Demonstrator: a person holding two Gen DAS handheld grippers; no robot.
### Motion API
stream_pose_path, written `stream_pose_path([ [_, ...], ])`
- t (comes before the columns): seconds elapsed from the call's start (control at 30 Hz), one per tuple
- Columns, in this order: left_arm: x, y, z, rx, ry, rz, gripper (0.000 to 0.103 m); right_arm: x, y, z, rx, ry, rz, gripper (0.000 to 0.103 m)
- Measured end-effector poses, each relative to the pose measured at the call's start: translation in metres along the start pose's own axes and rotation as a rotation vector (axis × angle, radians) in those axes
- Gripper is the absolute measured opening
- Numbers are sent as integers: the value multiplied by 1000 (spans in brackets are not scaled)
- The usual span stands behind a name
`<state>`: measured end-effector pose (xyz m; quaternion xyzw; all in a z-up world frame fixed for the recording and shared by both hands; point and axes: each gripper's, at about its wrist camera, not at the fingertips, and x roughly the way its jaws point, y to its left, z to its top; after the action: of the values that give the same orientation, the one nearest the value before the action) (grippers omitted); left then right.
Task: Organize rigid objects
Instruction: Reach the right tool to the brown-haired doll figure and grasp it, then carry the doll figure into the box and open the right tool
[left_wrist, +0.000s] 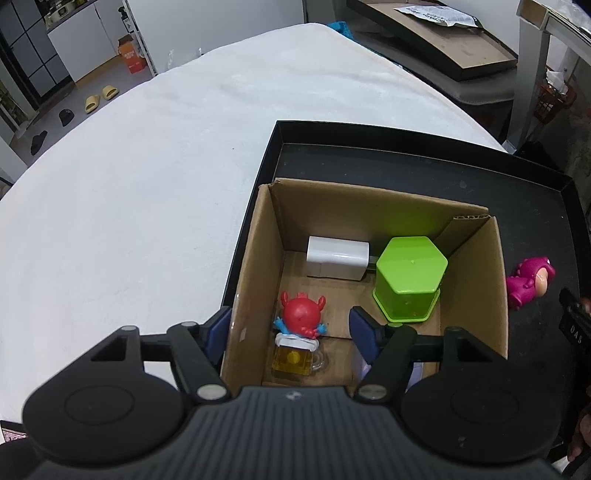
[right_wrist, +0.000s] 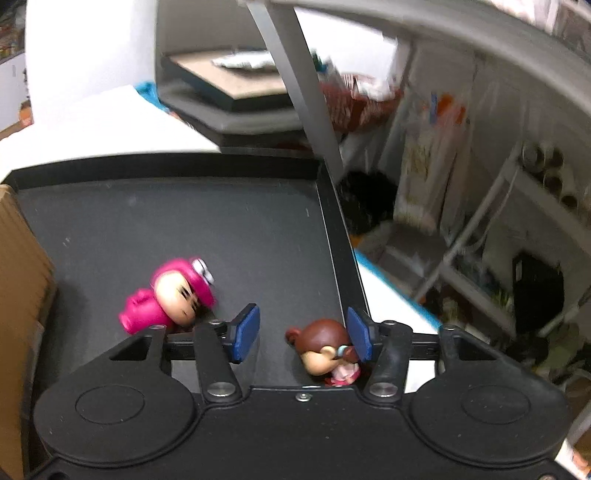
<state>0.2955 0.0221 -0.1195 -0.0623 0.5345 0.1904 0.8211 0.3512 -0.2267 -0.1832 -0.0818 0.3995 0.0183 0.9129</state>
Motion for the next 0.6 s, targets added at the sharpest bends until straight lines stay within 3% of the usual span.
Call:
stream_pose_path([
  [0.23,2,0,-3,8,-1,-10,69,-2,3,-4,-2,38,5,39],
  [0.3,2,3,-3,6,2,-17,69,-5,8,-4,-31,31,-5,31],
  [0.6,-1,12,-12,20,-1,-49,69,-32,13,8,-4,-7,69,31],
])
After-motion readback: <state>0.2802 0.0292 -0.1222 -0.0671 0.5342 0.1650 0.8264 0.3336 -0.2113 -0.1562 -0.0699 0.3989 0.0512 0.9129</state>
